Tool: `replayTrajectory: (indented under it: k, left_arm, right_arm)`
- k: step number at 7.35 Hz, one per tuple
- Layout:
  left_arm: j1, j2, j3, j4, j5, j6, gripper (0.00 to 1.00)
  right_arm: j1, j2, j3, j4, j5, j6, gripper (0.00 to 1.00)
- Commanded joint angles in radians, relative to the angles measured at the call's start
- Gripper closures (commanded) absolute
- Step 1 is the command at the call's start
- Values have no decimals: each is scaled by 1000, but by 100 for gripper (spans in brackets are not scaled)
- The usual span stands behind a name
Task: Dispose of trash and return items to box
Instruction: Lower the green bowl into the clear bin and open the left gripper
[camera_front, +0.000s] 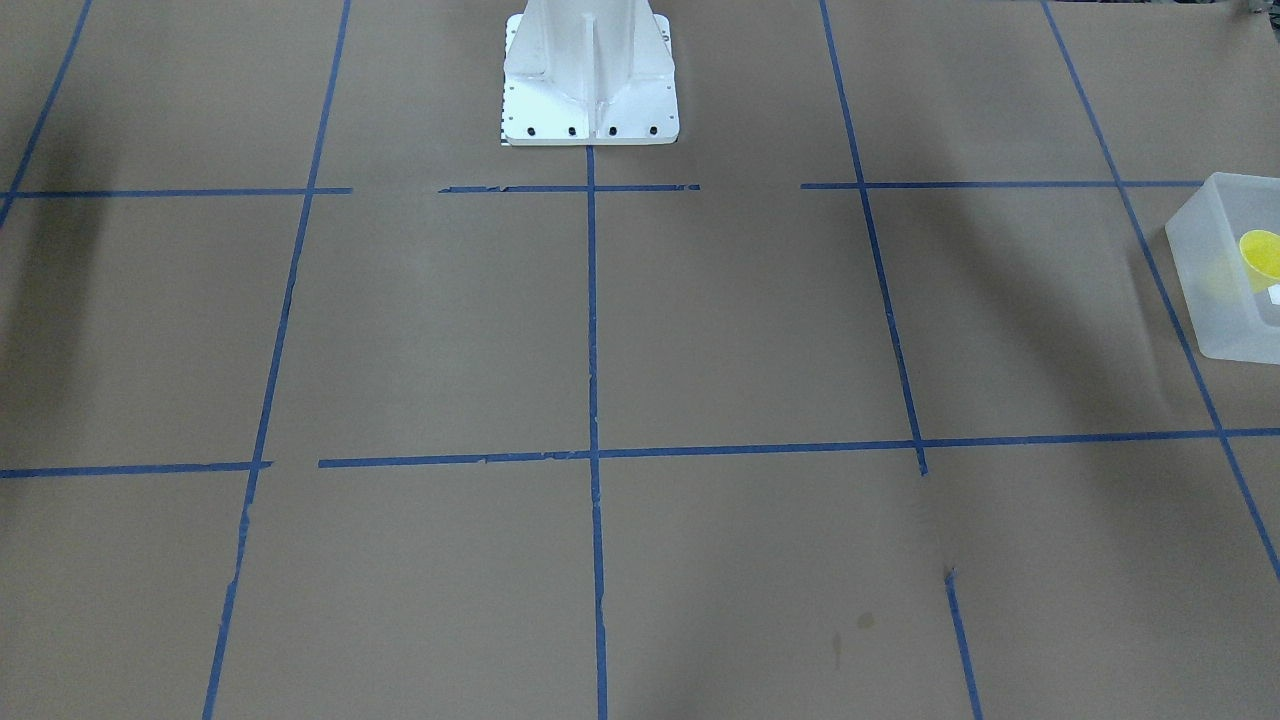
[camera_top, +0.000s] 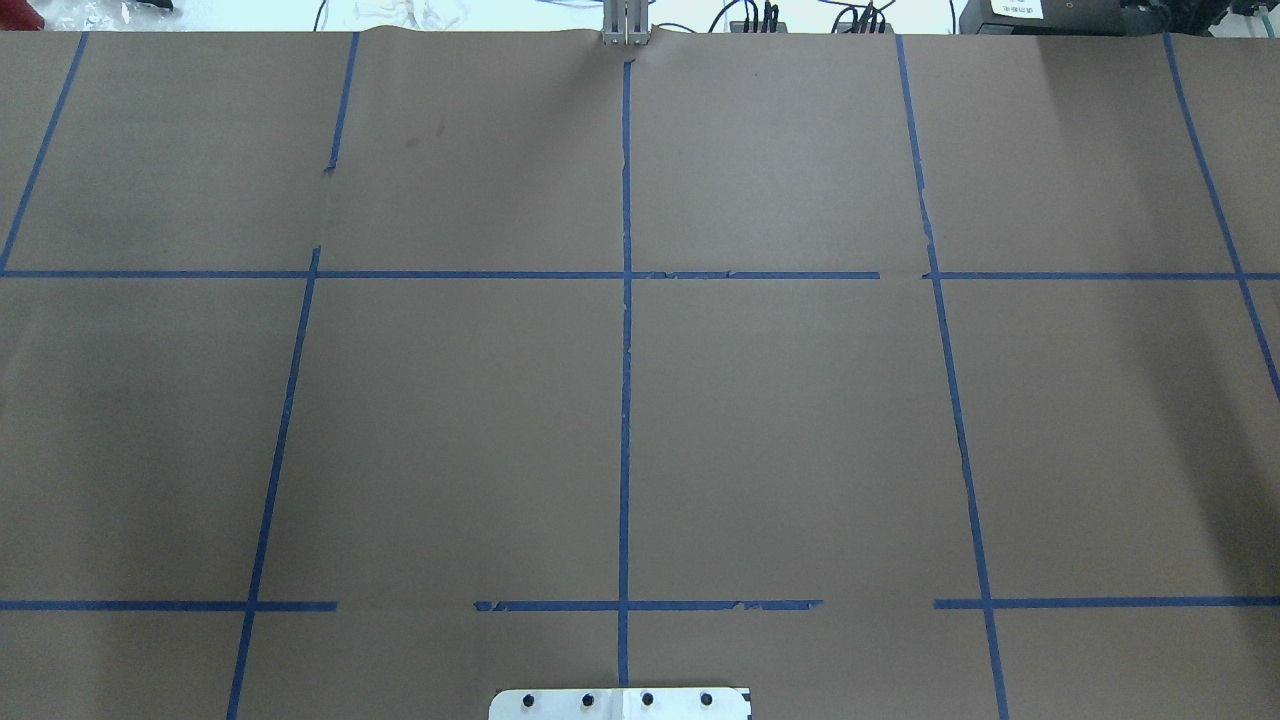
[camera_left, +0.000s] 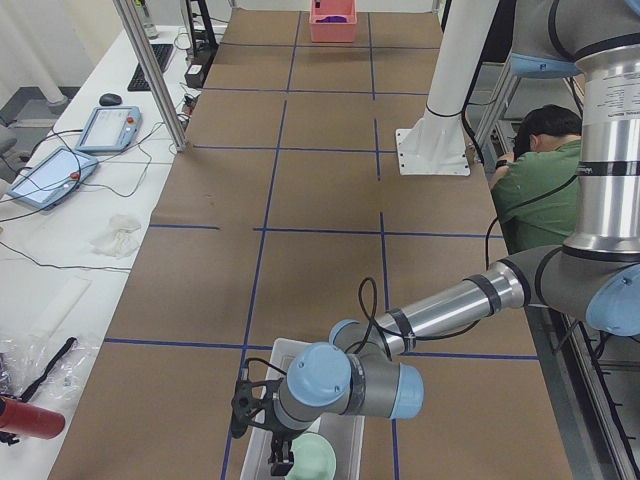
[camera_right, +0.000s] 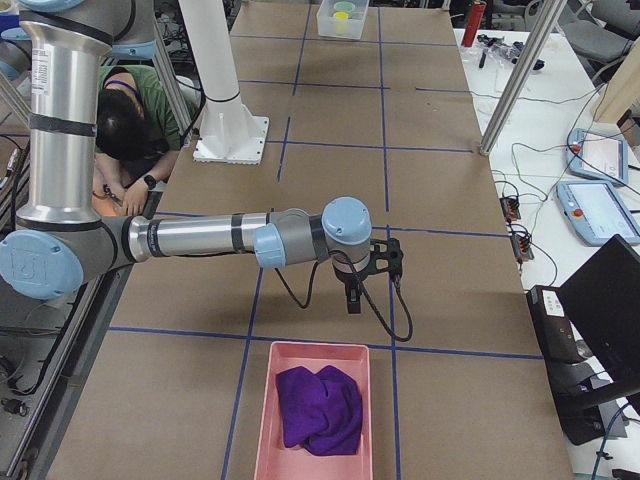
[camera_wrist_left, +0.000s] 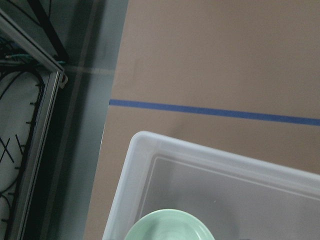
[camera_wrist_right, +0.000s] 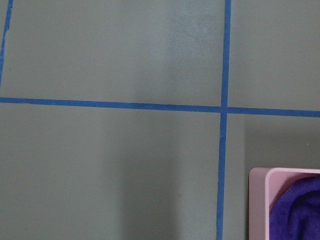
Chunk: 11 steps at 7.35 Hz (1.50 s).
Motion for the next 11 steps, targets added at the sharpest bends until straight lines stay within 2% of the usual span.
replayTrajectory:
  k: [1, 4, 5, 7, 9, 11]
  left_arm:
    - [21, 21, -174, -15, -7, -4, 0]
    - [53, 15, -208, -12, -10, -1, 0]
    - [146, 13, -250, 18, -6, -7, 0]
    - [190, -54, -311, 280, -7, -7, 0]
    - [225, -62, -321, 423, -6, -3, 0]
    - [222, -53, -310, 495, -10, 10, 0]
  right_arm:
    - [1, -1, -1, 0, -1, -1, 0]
    - [1, 1, -5, 0, -1, -1, 0]
    - [1, 1, -8, 0, -3, -3, 0]
    - [1, -1, -8, 0, -11, -4, 0]
    - [1, -10, -11, -2, -9, -3, 0]
    - [1, -10, -12, -8, 0, -1, 0]
